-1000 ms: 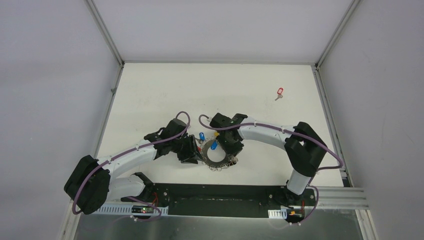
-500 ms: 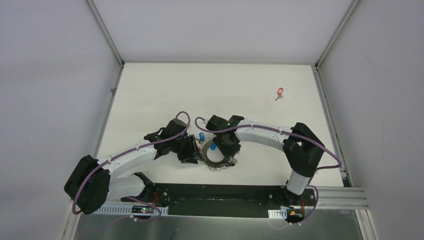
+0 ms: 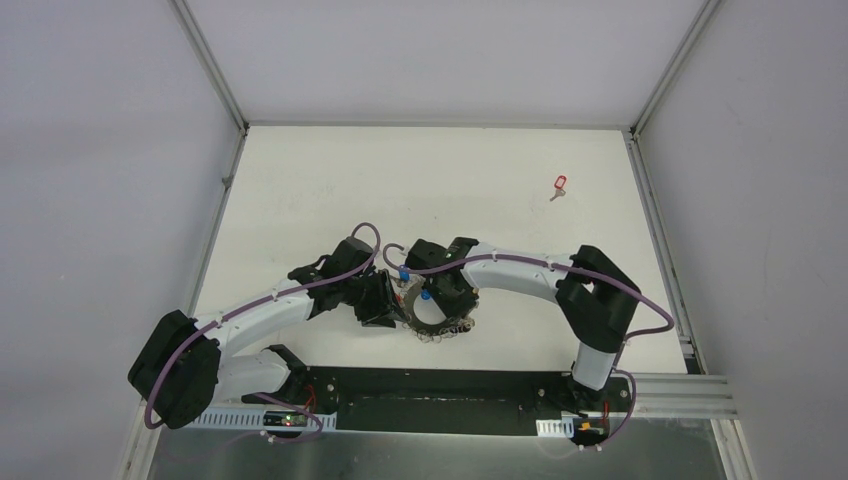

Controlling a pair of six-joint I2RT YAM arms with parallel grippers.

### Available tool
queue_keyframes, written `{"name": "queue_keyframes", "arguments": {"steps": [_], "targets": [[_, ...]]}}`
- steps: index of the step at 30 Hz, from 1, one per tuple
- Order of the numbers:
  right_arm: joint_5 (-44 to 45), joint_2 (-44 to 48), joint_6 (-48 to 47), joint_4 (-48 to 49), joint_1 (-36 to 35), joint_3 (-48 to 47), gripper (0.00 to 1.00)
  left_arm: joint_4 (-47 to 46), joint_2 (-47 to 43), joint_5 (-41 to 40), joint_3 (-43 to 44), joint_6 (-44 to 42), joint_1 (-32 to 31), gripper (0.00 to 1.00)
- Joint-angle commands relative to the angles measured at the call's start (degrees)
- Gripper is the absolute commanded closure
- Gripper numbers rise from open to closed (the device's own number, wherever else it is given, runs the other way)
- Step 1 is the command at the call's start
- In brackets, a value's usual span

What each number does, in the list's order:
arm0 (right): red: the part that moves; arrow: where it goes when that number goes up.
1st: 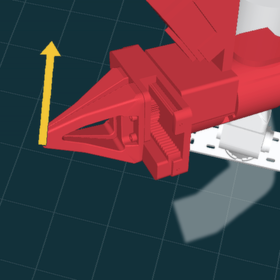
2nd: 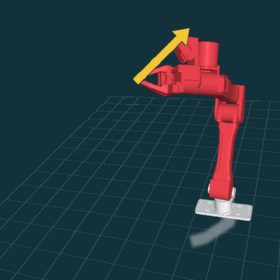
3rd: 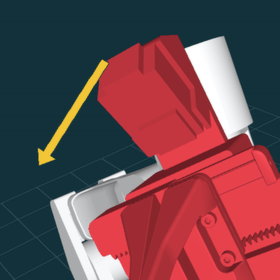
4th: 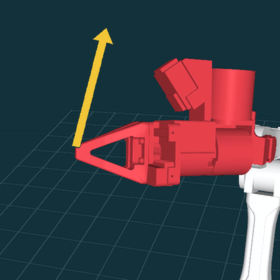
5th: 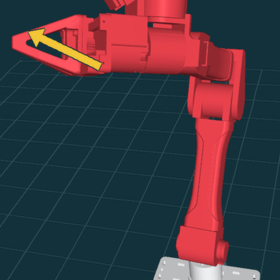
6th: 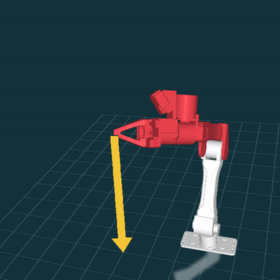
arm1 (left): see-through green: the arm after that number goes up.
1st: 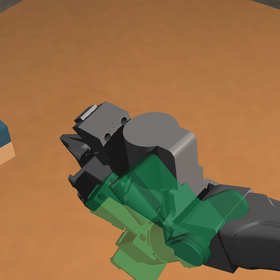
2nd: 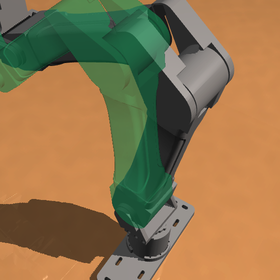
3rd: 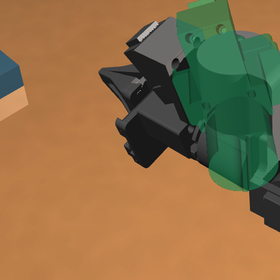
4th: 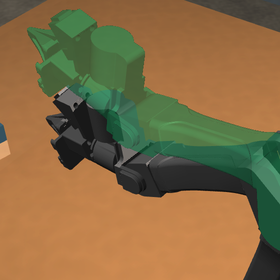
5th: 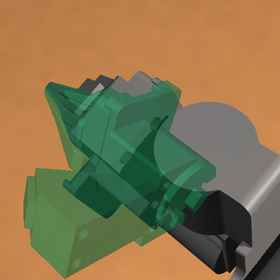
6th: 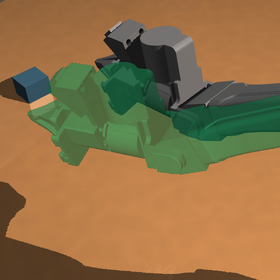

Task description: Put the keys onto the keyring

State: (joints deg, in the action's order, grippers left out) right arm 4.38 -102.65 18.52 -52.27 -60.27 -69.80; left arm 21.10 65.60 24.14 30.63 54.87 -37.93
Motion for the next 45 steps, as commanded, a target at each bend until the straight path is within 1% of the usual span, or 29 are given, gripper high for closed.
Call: {"name": "queue_keyframes", "arguments": {"steps": [1, 4, 5, 13, 18, 22, 28, 32, 37, 41, 45], "targets": [[3.05, -0.79, 0.9, -0.97, -0.46, -1.77, 0.76, -1.52, -0.82, 0.21, 0.57, 0.24, -0.56, 0.62], [2.95, -1.52, 0.87, -0.85, -0.53, -1.81, 0.78, -1.56, -0.94, 0.2, 0.44, 0.28, -0.56, 0.62], [2.73, -1.58, 0.88, -0.83, -0.59, -1.72, 0.8, -1.54, -1.0, 0.25, 0.35, 0.32, -0.56, 0.62], [3.89, -0.27, 0.2, -2.27, -0.73, -2.56, 1.0, -1.56, -1.74, 0.07, -0.05, 0.5, -0.56, 0.62], [4.16, 1.91, -0.68, -3.88, -0.72, -3.98, 1.0, -1.35, -2.44, 0.04, -0.05, 0.16, -0.56, 0.62], [2.54, 4.5, -1.38, -4.39, -0.5, -5.37, 1.0, -0.12, -3.68, -0.35, 0.64, -0.77, -0.56, 0.62], [-3.55, 9.47, -1.86, -4.16, 1.02, -8.23, 1.0, 2.83, -6.59, -1.32, 2.63, -3.64, -0.56, 0.62], [-10.46, 13.11, -2.33, -2.74, 3.4, -9.32, 1.0, 4.62, -9.92, -2.21, 4.87, -6.69, -0.56, 0.61], [-21.52, 18.49, -5.25, 1.88, 7.9, -8.06, 1.0, 6.24, -16.96, -3.69, 8.86, -12.88, -0.56, 0.6], [-29.94, 21.63, -8.6, 4.09, 9.64, -7.33, 1.0, 6.23, -22.49, -5.08, 11.03, -16.99, -0.56, 0.58], [-34.11, 23.5, -10.56, 6.38, 10.48, -6.31, 1.0, 5.85, -24.46, -2.83, 13.26, -23.52, -0.56, 0.57]]}}
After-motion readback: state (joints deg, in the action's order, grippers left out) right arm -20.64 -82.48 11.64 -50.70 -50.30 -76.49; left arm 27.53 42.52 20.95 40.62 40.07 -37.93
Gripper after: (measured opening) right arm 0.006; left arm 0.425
